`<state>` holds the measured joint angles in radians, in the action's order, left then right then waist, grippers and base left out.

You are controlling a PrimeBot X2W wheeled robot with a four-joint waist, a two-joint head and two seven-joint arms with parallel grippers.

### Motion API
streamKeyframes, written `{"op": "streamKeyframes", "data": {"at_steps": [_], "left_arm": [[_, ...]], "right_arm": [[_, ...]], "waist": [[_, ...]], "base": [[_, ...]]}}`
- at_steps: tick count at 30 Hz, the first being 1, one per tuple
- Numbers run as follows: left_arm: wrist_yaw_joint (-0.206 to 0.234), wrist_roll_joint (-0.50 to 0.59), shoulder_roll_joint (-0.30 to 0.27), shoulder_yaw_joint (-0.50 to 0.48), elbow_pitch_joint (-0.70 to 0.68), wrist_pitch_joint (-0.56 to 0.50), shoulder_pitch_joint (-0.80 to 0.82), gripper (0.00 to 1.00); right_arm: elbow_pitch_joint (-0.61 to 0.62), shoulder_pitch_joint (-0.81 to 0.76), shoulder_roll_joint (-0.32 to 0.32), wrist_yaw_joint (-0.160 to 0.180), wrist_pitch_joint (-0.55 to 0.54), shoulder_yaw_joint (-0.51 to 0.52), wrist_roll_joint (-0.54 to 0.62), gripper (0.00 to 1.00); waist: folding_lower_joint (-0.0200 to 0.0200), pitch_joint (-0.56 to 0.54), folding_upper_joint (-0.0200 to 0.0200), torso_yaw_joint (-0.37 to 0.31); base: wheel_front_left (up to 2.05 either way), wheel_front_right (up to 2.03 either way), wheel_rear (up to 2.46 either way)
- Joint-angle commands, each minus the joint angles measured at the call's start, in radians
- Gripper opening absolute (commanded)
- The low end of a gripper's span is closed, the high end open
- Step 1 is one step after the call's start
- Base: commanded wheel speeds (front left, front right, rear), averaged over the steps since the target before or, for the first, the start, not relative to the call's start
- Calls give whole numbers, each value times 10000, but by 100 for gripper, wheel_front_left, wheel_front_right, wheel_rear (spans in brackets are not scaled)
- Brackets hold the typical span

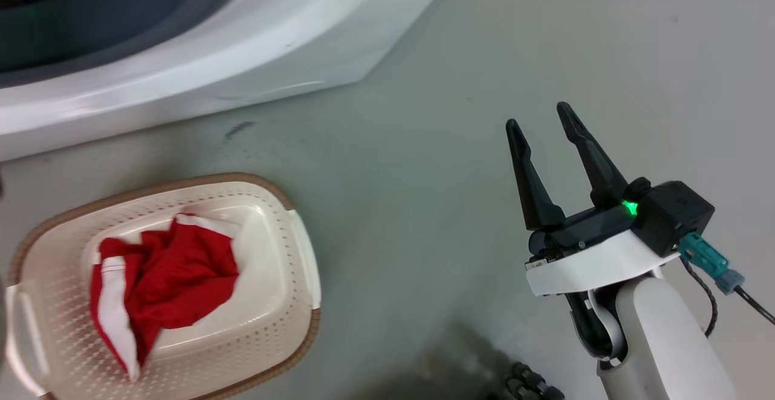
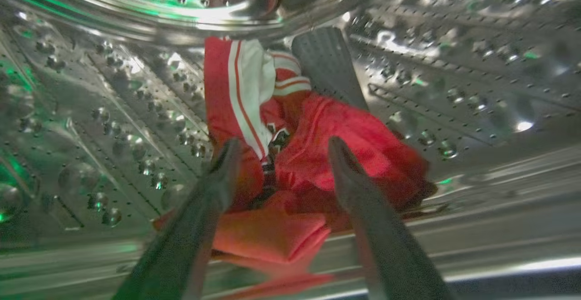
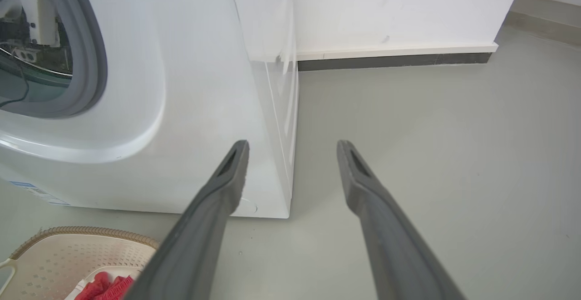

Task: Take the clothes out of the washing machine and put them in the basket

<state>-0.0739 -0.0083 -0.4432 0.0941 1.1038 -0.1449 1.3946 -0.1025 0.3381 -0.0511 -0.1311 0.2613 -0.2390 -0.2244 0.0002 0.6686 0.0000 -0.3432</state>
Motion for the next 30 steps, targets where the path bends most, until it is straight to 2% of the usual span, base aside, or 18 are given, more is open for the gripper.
{"op": "streamKeyframes", "data": {"at_steps": [1,5,6,14,19,22,23,24,25,30], "left_arm": [[-126,119,-168,178,289,-785,525,100],[-234,247,-464,415,679,-2437,1404,100],[-234,247,-464,415,679,-2437,1404,100],[-330,424,-828,755,1201,-5642,2602,100],[-104,448,-992,856,1374,-7041,2608,100],[37,353,-1001,833,1385,-7518,2489,100],[82,336,-999,839,1354,-7620,2436,79],[108,322,-994,844,1253,-7625,2383,32],[168,315,-1011,861,1103,-7520,2335,0],[476,396,-1181,1004,15,-6458,2054,0]], "right_arm": [[91,183,19,5,39,-83,-138,100],[201,155,18,7,38,-211,-240,100],[201,155,18,7,38,-211,-240,100],[300,17,18,7,39,-609,-438,100],[340,-51,18,7,40,-722,-509,100],[345,-47,18,7,40,-736,-542,100],[325,-34,18,7,40,-741,-554,100],[304,-13,18,7,40,-749,-561,100],[290,9,18,7,40,-759,-570,100],[248,86,16,7,41,-822,-629,100]], "waist": [[-2,445,0,-460],[-2,709,0,-705],[-2,709,0,-705],[-2,1026,0,-1060],[-2,1114,0,-1160],[-2,1150,0,-1178],[-2,1152,0,-1179],[-2,1150,0,-1178],[-2,1148,0,-1177],[-2,1097,0,-1164]], "base": [[0,0,0],[0,0,0],[0,0,0],[0,0,0],[0,0,0],[0,0,0],[0,0,0],[0,0,0],[0,0,0],[0,0,0]]}}
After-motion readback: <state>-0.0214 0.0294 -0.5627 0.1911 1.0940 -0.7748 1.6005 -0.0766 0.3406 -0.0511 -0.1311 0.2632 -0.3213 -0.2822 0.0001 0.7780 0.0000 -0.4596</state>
